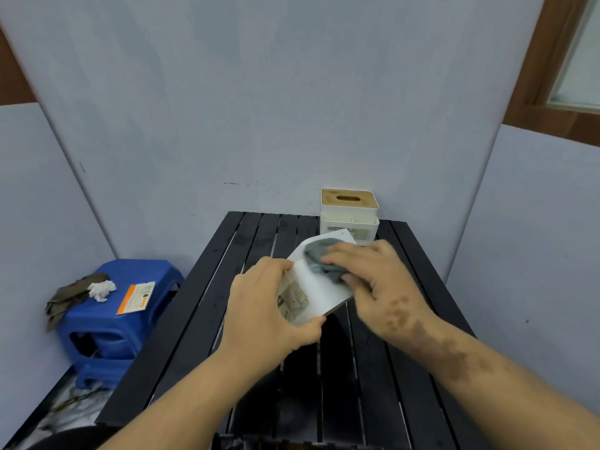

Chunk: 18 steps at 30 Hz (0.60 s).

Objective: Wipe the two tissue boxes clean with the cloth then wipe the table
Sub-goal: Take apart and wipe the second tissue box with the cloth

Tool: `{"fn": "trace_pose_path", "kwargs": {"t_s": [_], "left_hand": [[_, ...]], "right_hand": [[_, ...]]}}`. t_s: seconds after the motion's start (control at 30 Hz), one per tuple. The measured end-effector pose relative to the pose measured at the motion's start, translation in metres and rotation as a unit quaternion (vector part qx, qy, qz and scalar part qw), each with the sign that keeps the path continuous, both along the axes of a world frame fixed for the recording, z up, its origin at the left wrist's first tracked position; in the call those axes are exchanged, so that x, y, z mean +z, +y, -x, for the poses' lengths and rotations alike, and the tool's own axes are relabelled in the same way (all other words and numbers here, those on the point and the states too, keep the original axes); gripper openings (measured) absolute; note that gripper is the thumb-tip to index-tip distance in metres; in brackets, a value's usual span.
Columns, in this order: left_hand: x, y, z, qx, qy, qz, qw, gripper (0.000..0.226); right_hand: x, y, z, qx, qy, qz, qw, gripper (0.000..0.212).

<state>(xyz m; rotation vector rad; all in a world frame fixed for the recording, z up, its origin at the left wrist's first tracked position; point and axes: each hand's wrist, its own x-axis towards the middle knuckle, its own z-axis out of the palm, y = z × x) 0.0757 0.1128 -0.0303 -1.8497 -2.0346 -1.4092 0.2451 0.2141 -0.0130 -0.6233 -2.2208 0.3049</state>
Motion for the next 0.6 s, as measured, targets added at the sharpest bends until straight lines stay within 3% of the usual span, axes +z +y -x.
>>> {"fn": "trace_pose_path", "kwargs": {"t_s": [0.1,0.23,0.4,0.53,0.6], "left_hand": [[-0.002,0.003,0.005,-0.010,-0.003,-0.003,1.000,0.066],[-0.004,0.003,0.003,-0.008,0.006,-0.014,1.000,0.065],[-0.008,0.008,0.001,-0.017,0.023,-0.018,0.999,0.066],[-0.007,0.009,0.000,-0.020,0.028,-0.017,0.999,0.066],[-0.008,0.009,0.000,-0.021,0.036,-0.021,0.999,0.066]], "right_hand": [[0.001,0.013,0.005,0.062,-0.004,-0.028,0.998,0.049],[-0.013,0.037,-0.004,-0.095,0.037,0.057,0.993,0.048],[-0.003,0.013,0.007,0.036,0.025,-0.046,0.998,0.046],[-0.013,0.049,-0.001,-0.082,0.032,-0.020,0.996,0.046],[-0.011,0.040,0.007,-0.088,0.044,-0.036,0.995,0.046]]}}
